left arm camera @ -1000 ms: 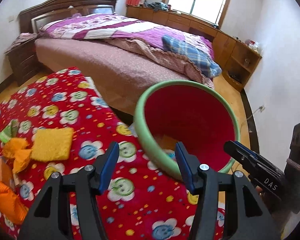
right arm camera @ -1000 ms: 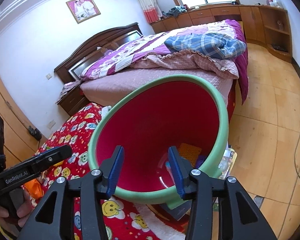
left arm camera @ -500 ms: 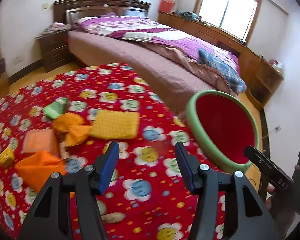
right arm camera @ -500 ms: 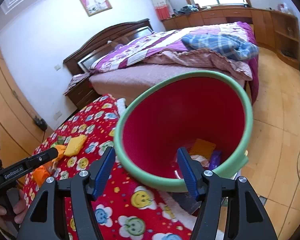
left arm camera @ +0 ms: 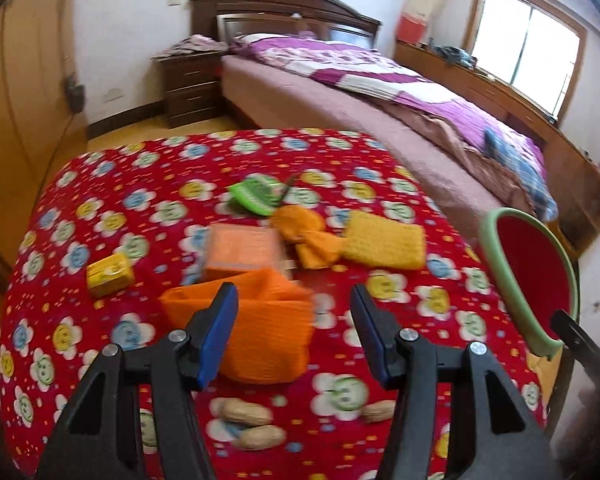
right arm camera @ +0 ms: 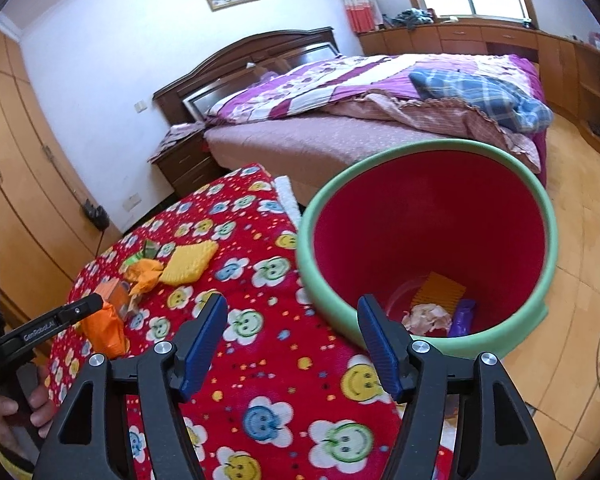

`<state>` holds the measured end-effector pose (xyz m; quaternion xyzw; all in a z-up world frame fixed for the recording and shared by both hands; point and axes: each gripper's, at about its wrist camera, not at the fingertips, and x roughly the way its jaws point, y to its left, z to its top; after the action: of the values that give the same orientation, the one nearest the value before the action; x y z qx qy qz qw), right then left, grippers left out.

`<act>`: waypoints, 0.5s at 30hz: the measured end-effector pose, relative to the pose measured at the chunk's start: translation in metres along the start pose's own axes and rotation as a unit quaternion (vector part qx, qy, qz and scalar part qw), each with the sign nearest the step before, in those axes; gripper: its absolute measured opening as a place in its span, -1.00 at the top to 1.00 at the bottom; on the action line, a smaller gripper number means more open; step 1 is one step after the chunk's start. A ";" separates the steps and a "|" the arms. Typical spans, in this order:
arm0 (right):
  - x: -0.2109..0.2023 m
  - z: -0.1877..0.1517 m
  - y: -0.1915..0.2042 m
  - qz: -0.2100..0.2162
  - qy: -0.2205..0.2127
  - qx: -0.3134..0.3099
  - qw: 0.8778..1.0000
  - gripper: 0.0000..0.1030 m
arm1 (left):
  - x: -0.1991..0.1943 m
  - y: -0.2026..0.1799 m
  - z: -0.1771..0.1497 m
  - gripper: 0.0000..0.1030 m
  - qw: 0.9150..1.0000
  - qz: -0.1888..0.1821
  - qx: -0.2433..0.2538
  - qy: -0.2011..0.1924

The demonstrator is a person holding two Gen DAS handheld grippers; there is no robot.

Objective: Collect trash
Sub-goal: 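Move the open left tool back to the orange mesh bag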

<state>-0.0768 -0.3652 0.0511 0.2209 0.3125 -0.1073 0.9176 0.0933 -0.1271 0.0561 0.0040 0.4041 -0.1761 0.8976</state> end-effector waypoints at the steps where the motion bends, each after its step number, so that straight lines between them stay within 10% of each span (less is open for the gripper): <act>1: 0.001 0.000 0.002 0.000 0.002 -0.002 1.000 -0.34 | 0.002 0.007 -0.001 -0.13 1.000 0.007 -0.007 0.001; 15: 0.011 -0.006 0.020 0.004 0.020 -0.023 1.000 -0.34 | 0.034 0.041 -0.021 -0.13 0.996 0.008 -0.068 0.049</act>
<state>-0.0651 -0.3457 0.0466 0.2026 0.3320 -0.0921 0.9166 0.1119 -0.0961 0.0112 -0.0452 0.4589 -0.1402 0.8762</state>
